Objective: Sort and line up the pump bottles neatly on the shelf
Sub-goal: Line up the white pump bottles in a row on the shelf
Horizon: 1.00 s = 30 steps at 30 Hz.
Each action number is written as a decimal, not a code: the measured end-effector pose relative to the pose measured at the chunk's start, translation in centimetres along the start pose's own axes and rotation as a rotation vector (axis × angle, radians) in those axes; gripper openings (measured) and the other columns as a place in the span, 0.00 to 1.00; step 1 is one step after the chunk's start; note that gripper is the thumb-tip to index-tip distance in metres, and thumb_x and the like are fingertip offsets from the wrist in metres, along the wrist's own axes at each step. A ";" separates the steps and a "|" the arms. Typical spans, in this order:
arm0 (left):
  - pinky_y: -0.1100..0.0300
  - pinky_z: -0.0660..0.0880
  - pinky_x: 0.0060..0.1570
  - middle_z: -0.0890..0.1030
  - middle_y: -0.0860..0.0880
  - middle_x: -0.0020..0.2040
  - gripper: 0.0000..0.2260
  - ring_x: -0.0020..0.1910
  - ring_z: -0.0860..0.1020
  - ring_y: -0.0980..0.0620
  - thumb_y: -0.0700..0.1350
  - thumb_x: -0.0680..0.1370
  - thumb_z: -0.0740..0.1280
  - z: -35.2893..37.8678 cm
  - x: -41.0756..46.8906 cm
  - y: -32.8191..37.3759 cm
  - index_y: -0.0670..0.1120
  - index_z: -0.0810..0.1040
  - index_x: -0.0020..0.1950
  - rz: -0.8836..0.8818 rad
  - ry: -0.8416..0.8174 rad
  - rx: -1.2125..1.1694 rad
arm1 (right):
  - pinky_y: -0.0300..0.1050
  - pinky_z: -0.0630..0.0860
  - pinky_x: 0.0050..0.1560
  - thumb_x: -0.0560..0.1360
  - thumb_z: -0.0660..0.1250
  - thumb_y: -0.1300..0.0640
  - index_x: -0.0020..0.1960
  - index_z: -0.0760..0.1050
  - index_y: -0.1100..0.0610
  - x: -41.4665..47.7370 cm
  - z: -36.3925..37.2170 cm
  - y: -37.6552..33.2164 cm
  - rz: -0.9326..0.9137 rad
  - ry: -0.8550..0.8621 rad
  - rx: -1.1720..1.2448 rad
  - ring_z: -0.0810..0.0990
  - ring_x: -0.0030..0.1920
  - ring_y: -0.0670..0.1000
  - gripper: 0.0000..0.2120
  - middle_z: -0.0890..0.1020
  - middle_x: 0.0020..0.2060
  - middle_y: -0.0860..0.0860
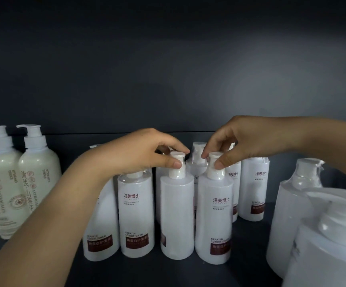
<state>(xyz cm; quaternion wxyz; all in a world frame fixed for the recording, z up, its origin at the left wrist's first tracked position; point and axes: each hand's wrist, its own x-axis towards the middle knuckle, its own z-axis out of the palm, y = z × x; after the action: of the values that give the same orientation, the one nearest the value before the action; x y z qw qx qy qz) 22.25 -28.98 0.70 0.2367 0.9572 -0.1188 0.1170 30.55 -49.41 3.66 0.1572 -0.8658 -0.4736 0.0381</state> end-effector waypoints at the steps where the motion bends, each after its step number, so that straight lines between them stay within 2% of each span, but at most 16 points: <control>1: 0.57 0.73 0.60 0.82 0.54 0.55 0.12 0.54 0.78 0.58 0.47 0.70 0.73 0.1 0.1 0.0 0.59 0.80 0.51 0.009 0.026 0.009 | 0.48 0.78 0.53 0.68 0.74 0.54 0.46 0.81 0.43 0.1 0.1 0.0 0.003 0.016 0.002 0.81 0.46 0.55 0.09 0.84 0.40 0.45; 3: 0.62 0.74 0.52 0.83 0.53 0.52 0.09 0.47 0.78 0.60 0.48 0.69 0.74 0.3 0.3 0.2 0.57 0.81 0.47 0.019 0.079 0.040 | 0.45 0.78 0.49 0.68 0.74 0.53 0.47 0.81 0.47 0.1 0.3 -0.2 0.009 0.045 -0.006 0.81 0.43 0.54 0.09 0.83 0.36 0.43; 6: 0.70 0.69 0.35 0.81 0.56 0.38 0.07 0.35 0.75 0.62 0.54 0.66 0.74 0.5 0.4 0.4 0.55 0.80 0.39 0.012 0.147 0.148 | 0.41 0.78 0.42 0.68 0.74 0.52 0.48 0.80 0.55 0.2 0.8 -0.6 0.029 0.074 0.002 0.81 0.36 0.51 0.12 0.83 0.35 0.48; 8: 0.67 0.67 0.36 0.78 0.58 0.33 0.11 0.34 0.74 0.61 0.60 0.64 0.73 0.7 0.6 0.4 0.55 0.79 0.38 -0.027 0.196 0.237 | 0.37 0.76 0.35 0.67 0.74 0.50 0.47 0.80 0.57 0.4 1.1 -0.6 0.041 0.099 -0.008 0.78 0.28 0.43 0.13 0.81 0.29 0.47; 11: 0.64 0.64 0.34 0.76 0.57 0.33 0.17 0.35 0.73 0.58 0.64 0.64 0.70 0.9 0.9 0.5 0.52 0.79 0.40 -0.054 0.251 0.358 | 0.37 0.76 0.32 0.68 0.73 0.47 0.45 0.79 0.56 0.7 1.2 -0.6 0.059 0.134 -0.041 0.76 0.25 0.41 0.14 0.79 0.24 0.43; 14: 0.65 0.70 0.38 0.77 0.60 0.37 0.15 0.38 0.75 0.62 0.62 0.65 0.71 0.5 0.6 0.4 0.55 0.80 0.46 -0.053 0.181 0.287 | 0.41 0.80 0.36 0.69 0.73 0.51 0.50 0.80 0.58 0.6 1.0 -0.2 0.065 0.069 0.039 0.80 0.32 0.43 0.14 0.83 0.35 0.48; 16: 0.74 0.70 0.40 0.78 0.67 0.36 0.12 0.40 0.76 0.69 0.57 0.67 0.73 0.2 0.2 0.3 0.56 0.81 0.48 -0.039 0.104 0.213 | 0.41 0.81 0.38 0.70 0.73 0.55 0.52 0.80 0.59 0.3 0.8 0.1 0.055 0.020 0.084 0.81 0.35 0.44 0.13 0.84 0.42 0.53; 18: 0.78 0.69 0.39 0.77 0.72 0.34 0.09 0.40 0.76 0.73 0.53 0.68 0.74 0.0 0.1 0.3 0.56 0.82 0.46 -0.018 0.084 0.185 | 0.39 0.81 0.41 0.71 0.72 0.59 0.53 0.80 0.58 0.2 0.8 0.3 0.036 -0.001 0.120 0.82 0.36 0.44 0.12 0.85 0.44 0.54; 21: 0.78 0.69 0.38 0.79 0.64 0.37 0.06 0.38 0.76 0.71 0.51 0.67 0.75 0.1 0.3 0.3 0.57 0.80 0.41 0.003 0.118 0.182 | 0.35 0.79 0.47 0.72 0.71 0.62 0.54 0.80 0.53 0.2 0.8 0.3 -0.004 -0.011 0.140 0.84 0.43 0.49 0.12 0.85 0.46 0.49; 23: 0.78 0.68 0.37 0.79 0.62 0.37 0.07 0.37 0.76 0.69 0.50 0.68 0.75 0.2 0.4 0.3 0.56 0.81 0.43 -0.001 0.127 0.194 | 0.36 0.78 0.53 0.72 0.71 0.63 0.51 0.80 0.47 0.3 0.7 0.3 -0.019 -0.021 0.149 0.83 0.49 0.48 0.13 0.84 0.48 0.44; 26: 0.76 0.69 0.38 0.79 0.61 0.38 0.08 0.39 0.76 0.68 0.50 0.69 0.74 0.2 0.4 0.2 0.53 0.82 0.46 -0.019 0.136 0.212 | 0.40 0.77 0.57 0.71 0.71 0.63 0.50 0.78 0.44 0.4 0.8 0.4 -0.006 -0.041 0.204 0.82 0.54 0.48 0.15 0.83 0.53 0.46; 28: 0.74 0.69 0.38 0.80 0.60 0.39 0.07 0.39 0.76 0.67 0.51 0.69 0.73 0.2 0.5 0.1 0.52 0.81 0.45 -0.026 0.142 0.214 | 0.39 0.79 0.52 0.70 0.72 0.59 0.52 0.77 0.48 0.5 0.8 0.3 0.047 -0.032 0.241 0.83 0.51 0.48 0.12 0.82 0.51 0.48; 30: 0.75 0.69 0.38 0.79 0.61 0.38 0.06 0.38 0.75 0.67 0.51 0.69 0.73 0.3 0.5 0.2 0.55 0.79 0.43 -0.015 0.134 0.203 | 0.36 0.81 0.43 0.68 0.73 0.55 0.51 0.78 0.56 0.6 0.9 0.2 0.101 -0.015 0.237 0.84 0.40 0.44 0.13 0.83 0.45 0.50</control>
<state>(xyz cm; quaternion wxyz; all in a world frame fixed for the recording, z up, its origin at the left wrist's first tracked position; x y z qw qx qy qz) 22.72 -29.36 0.67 0.1468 0.9671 -0.0833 0.1902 30.81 -48.81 2.78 0.2529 -0.8636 -0.4225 0.1083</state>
